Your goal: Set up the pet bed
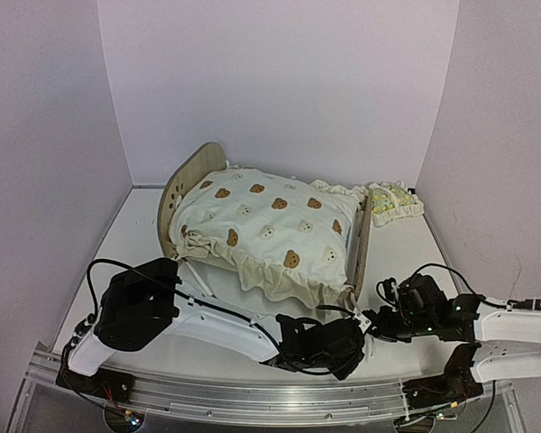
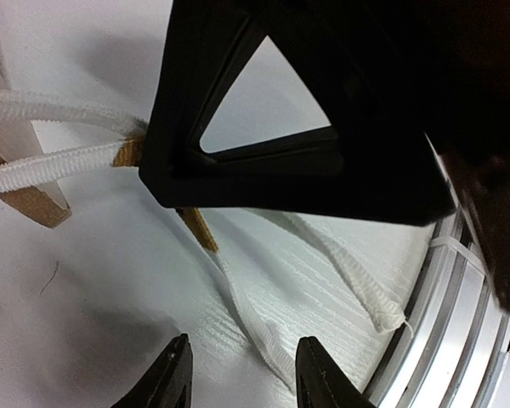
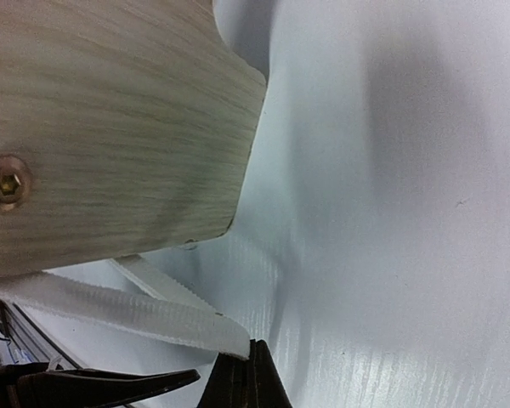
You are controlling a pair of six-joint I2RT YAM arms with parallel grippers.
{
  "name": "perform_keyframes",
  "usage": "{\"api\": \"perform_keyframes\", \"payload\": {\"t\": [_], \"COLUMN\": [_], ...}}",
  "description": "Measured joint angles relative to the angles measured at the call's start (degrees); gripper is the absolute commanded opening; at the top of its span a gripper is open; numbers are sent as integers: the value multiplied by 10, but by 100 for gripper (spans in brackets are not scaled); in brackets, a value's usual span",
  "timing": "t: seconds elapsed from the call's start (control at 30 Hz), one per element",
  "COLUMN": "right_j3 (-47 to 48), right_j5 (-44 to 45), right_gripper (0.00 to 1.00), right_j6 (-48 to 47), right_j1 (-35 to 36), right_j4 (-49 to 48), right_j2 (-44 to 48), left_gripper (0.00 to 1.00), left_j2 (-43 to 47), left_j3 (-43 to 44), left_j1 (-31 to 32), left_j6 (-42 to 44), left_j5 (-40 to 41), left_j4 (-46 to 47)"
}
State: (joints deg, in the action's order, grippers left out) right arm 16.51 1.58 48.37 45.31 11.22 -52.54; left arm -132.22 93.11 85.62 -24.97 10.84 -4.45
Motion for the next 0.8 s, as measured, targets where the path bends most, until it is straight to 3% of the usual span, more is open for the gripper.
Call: {"api": "perform_keyframes", "payload": {"t": [0.17, 0.33, 0.57, 0.8], "right_j3": [0, 0, 0, 0], "right_j5": [15, 19, 18, 14], "right_gripper": [0, 0, 0, 0], "right_j6": [4, 6, 6, 5], "right_j1": [-1, -2, -2, -1], "right_j4": [14, 23, 30, 28], "right_j2": [6, 9, 14, 17], "left_gripper": [43, 30, 34, 32], "left_j2": [-14, -23, -27, -28], "left_j3": [17, 26, 29, 28], "left_j1": [4, 8, 11, 15], "left_j6": [-11, -19, -25, -31], "left_j5": [13, 27, 39, 48], "left_j4": [-1, -2, -2, -21]}}
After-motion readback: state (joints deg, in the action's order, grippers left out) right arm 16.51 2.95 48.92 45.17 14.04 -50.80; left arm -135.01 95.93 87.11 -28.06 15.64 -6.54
